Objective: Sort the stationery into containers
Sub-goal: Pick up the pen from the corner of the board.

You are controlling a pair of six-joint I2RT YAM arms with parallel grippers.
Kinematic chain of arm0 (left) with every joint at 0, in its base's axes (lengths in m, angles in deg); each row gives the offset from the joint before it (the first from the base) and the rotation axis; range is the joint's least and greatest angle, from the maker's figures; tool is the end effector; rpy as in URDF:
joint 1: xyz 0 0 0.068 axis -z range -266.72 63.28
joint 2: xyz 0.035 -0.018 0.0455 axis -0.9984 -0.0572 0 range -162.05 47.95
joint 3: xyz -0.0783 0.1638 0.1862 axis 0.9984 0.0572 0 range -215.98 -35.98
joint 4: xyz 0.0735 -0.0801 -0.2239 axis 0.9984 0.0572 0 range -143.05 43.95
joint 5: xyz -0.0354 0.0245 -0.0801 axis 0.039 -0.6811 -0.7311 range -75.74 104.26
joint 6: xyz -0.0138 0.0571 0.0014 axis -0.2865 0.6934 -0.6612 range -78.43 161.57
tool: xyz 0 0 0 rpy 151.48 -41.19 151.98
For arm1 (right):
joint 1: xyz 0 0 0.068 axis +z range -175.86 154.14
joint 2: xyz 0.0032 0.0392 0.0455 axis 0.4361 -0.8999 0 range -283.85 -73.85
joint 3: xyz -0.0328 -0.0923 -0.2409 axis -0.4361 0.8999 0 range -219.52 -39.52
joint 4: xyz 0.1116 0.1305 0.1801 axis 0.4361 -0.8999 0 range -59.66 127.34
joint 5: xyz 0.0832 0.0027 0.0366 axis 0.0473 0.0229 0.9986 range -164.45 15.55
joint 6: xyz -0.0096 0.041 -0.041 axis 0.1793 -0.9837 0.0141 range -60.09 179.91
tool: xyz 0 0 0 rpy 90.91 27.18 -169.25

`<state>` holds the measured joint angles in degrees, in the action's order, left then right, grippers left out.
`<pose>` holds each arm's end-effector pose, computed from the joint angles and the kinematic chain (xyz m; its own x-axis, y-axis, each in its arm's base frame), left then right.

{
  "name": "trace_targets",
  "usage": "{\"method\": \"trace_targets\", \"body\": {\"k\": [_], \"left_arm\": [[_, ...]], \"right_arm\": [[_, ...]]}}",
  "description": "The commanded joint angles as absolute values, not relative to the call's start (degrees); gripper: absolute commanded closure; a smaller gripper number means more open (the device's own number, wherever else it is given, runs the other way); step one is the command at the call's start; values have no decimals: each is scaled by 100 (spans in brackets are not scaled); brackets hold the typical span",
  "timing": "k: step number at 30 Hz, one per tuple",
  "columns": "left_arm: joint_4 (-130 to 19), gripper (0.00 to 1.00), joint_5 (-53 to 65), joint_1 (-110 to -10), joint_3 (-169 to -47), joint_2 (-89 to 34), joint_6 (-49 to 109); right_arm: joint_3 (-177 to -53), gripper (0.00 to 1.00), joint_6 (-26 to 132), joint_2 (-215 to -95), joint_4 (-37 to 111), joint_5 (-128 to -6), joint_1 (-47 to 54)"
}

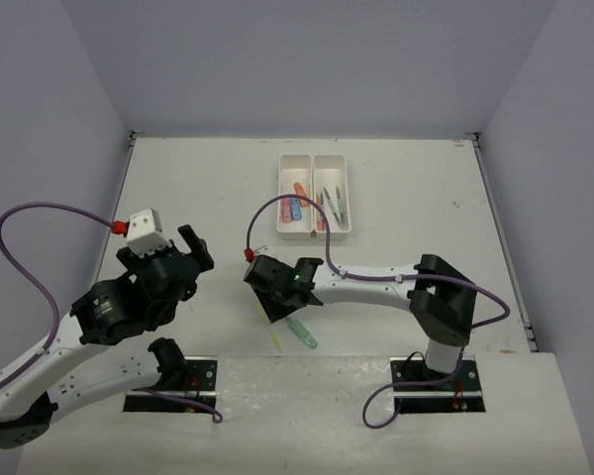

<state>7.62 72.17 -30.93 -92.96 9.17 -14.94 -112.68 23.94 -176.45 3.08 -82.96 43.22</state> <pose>0.0843 -0.0599 0.3346 -0.2829 -0.3719 -0.8841 -0.2680 0.9157 -0.2995 0.1334 0.3316 0.1926 -0.7881 -0.4343 -0.4363 -0.5406 0.8273 0.1529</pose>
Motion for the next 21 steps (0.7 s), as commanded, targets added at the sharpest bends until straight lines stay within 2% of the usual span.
{"method": "trace_targets", "body": {"k": [1,15,21], "left_arm": [[667,0,7442,-3091,-9245,729,-1548],[424,0,7324,-3091,-9136,897,-1405],[480,0,7350,-3091,-9154,937,-1497]], "right_arm": [[-11723,60,2067,-18007,279,-8447,4420],[-12004,70,2003,-18793,277,-8226,4591],[-12045,84,1929,-19171,122,-8368,4648]]}}
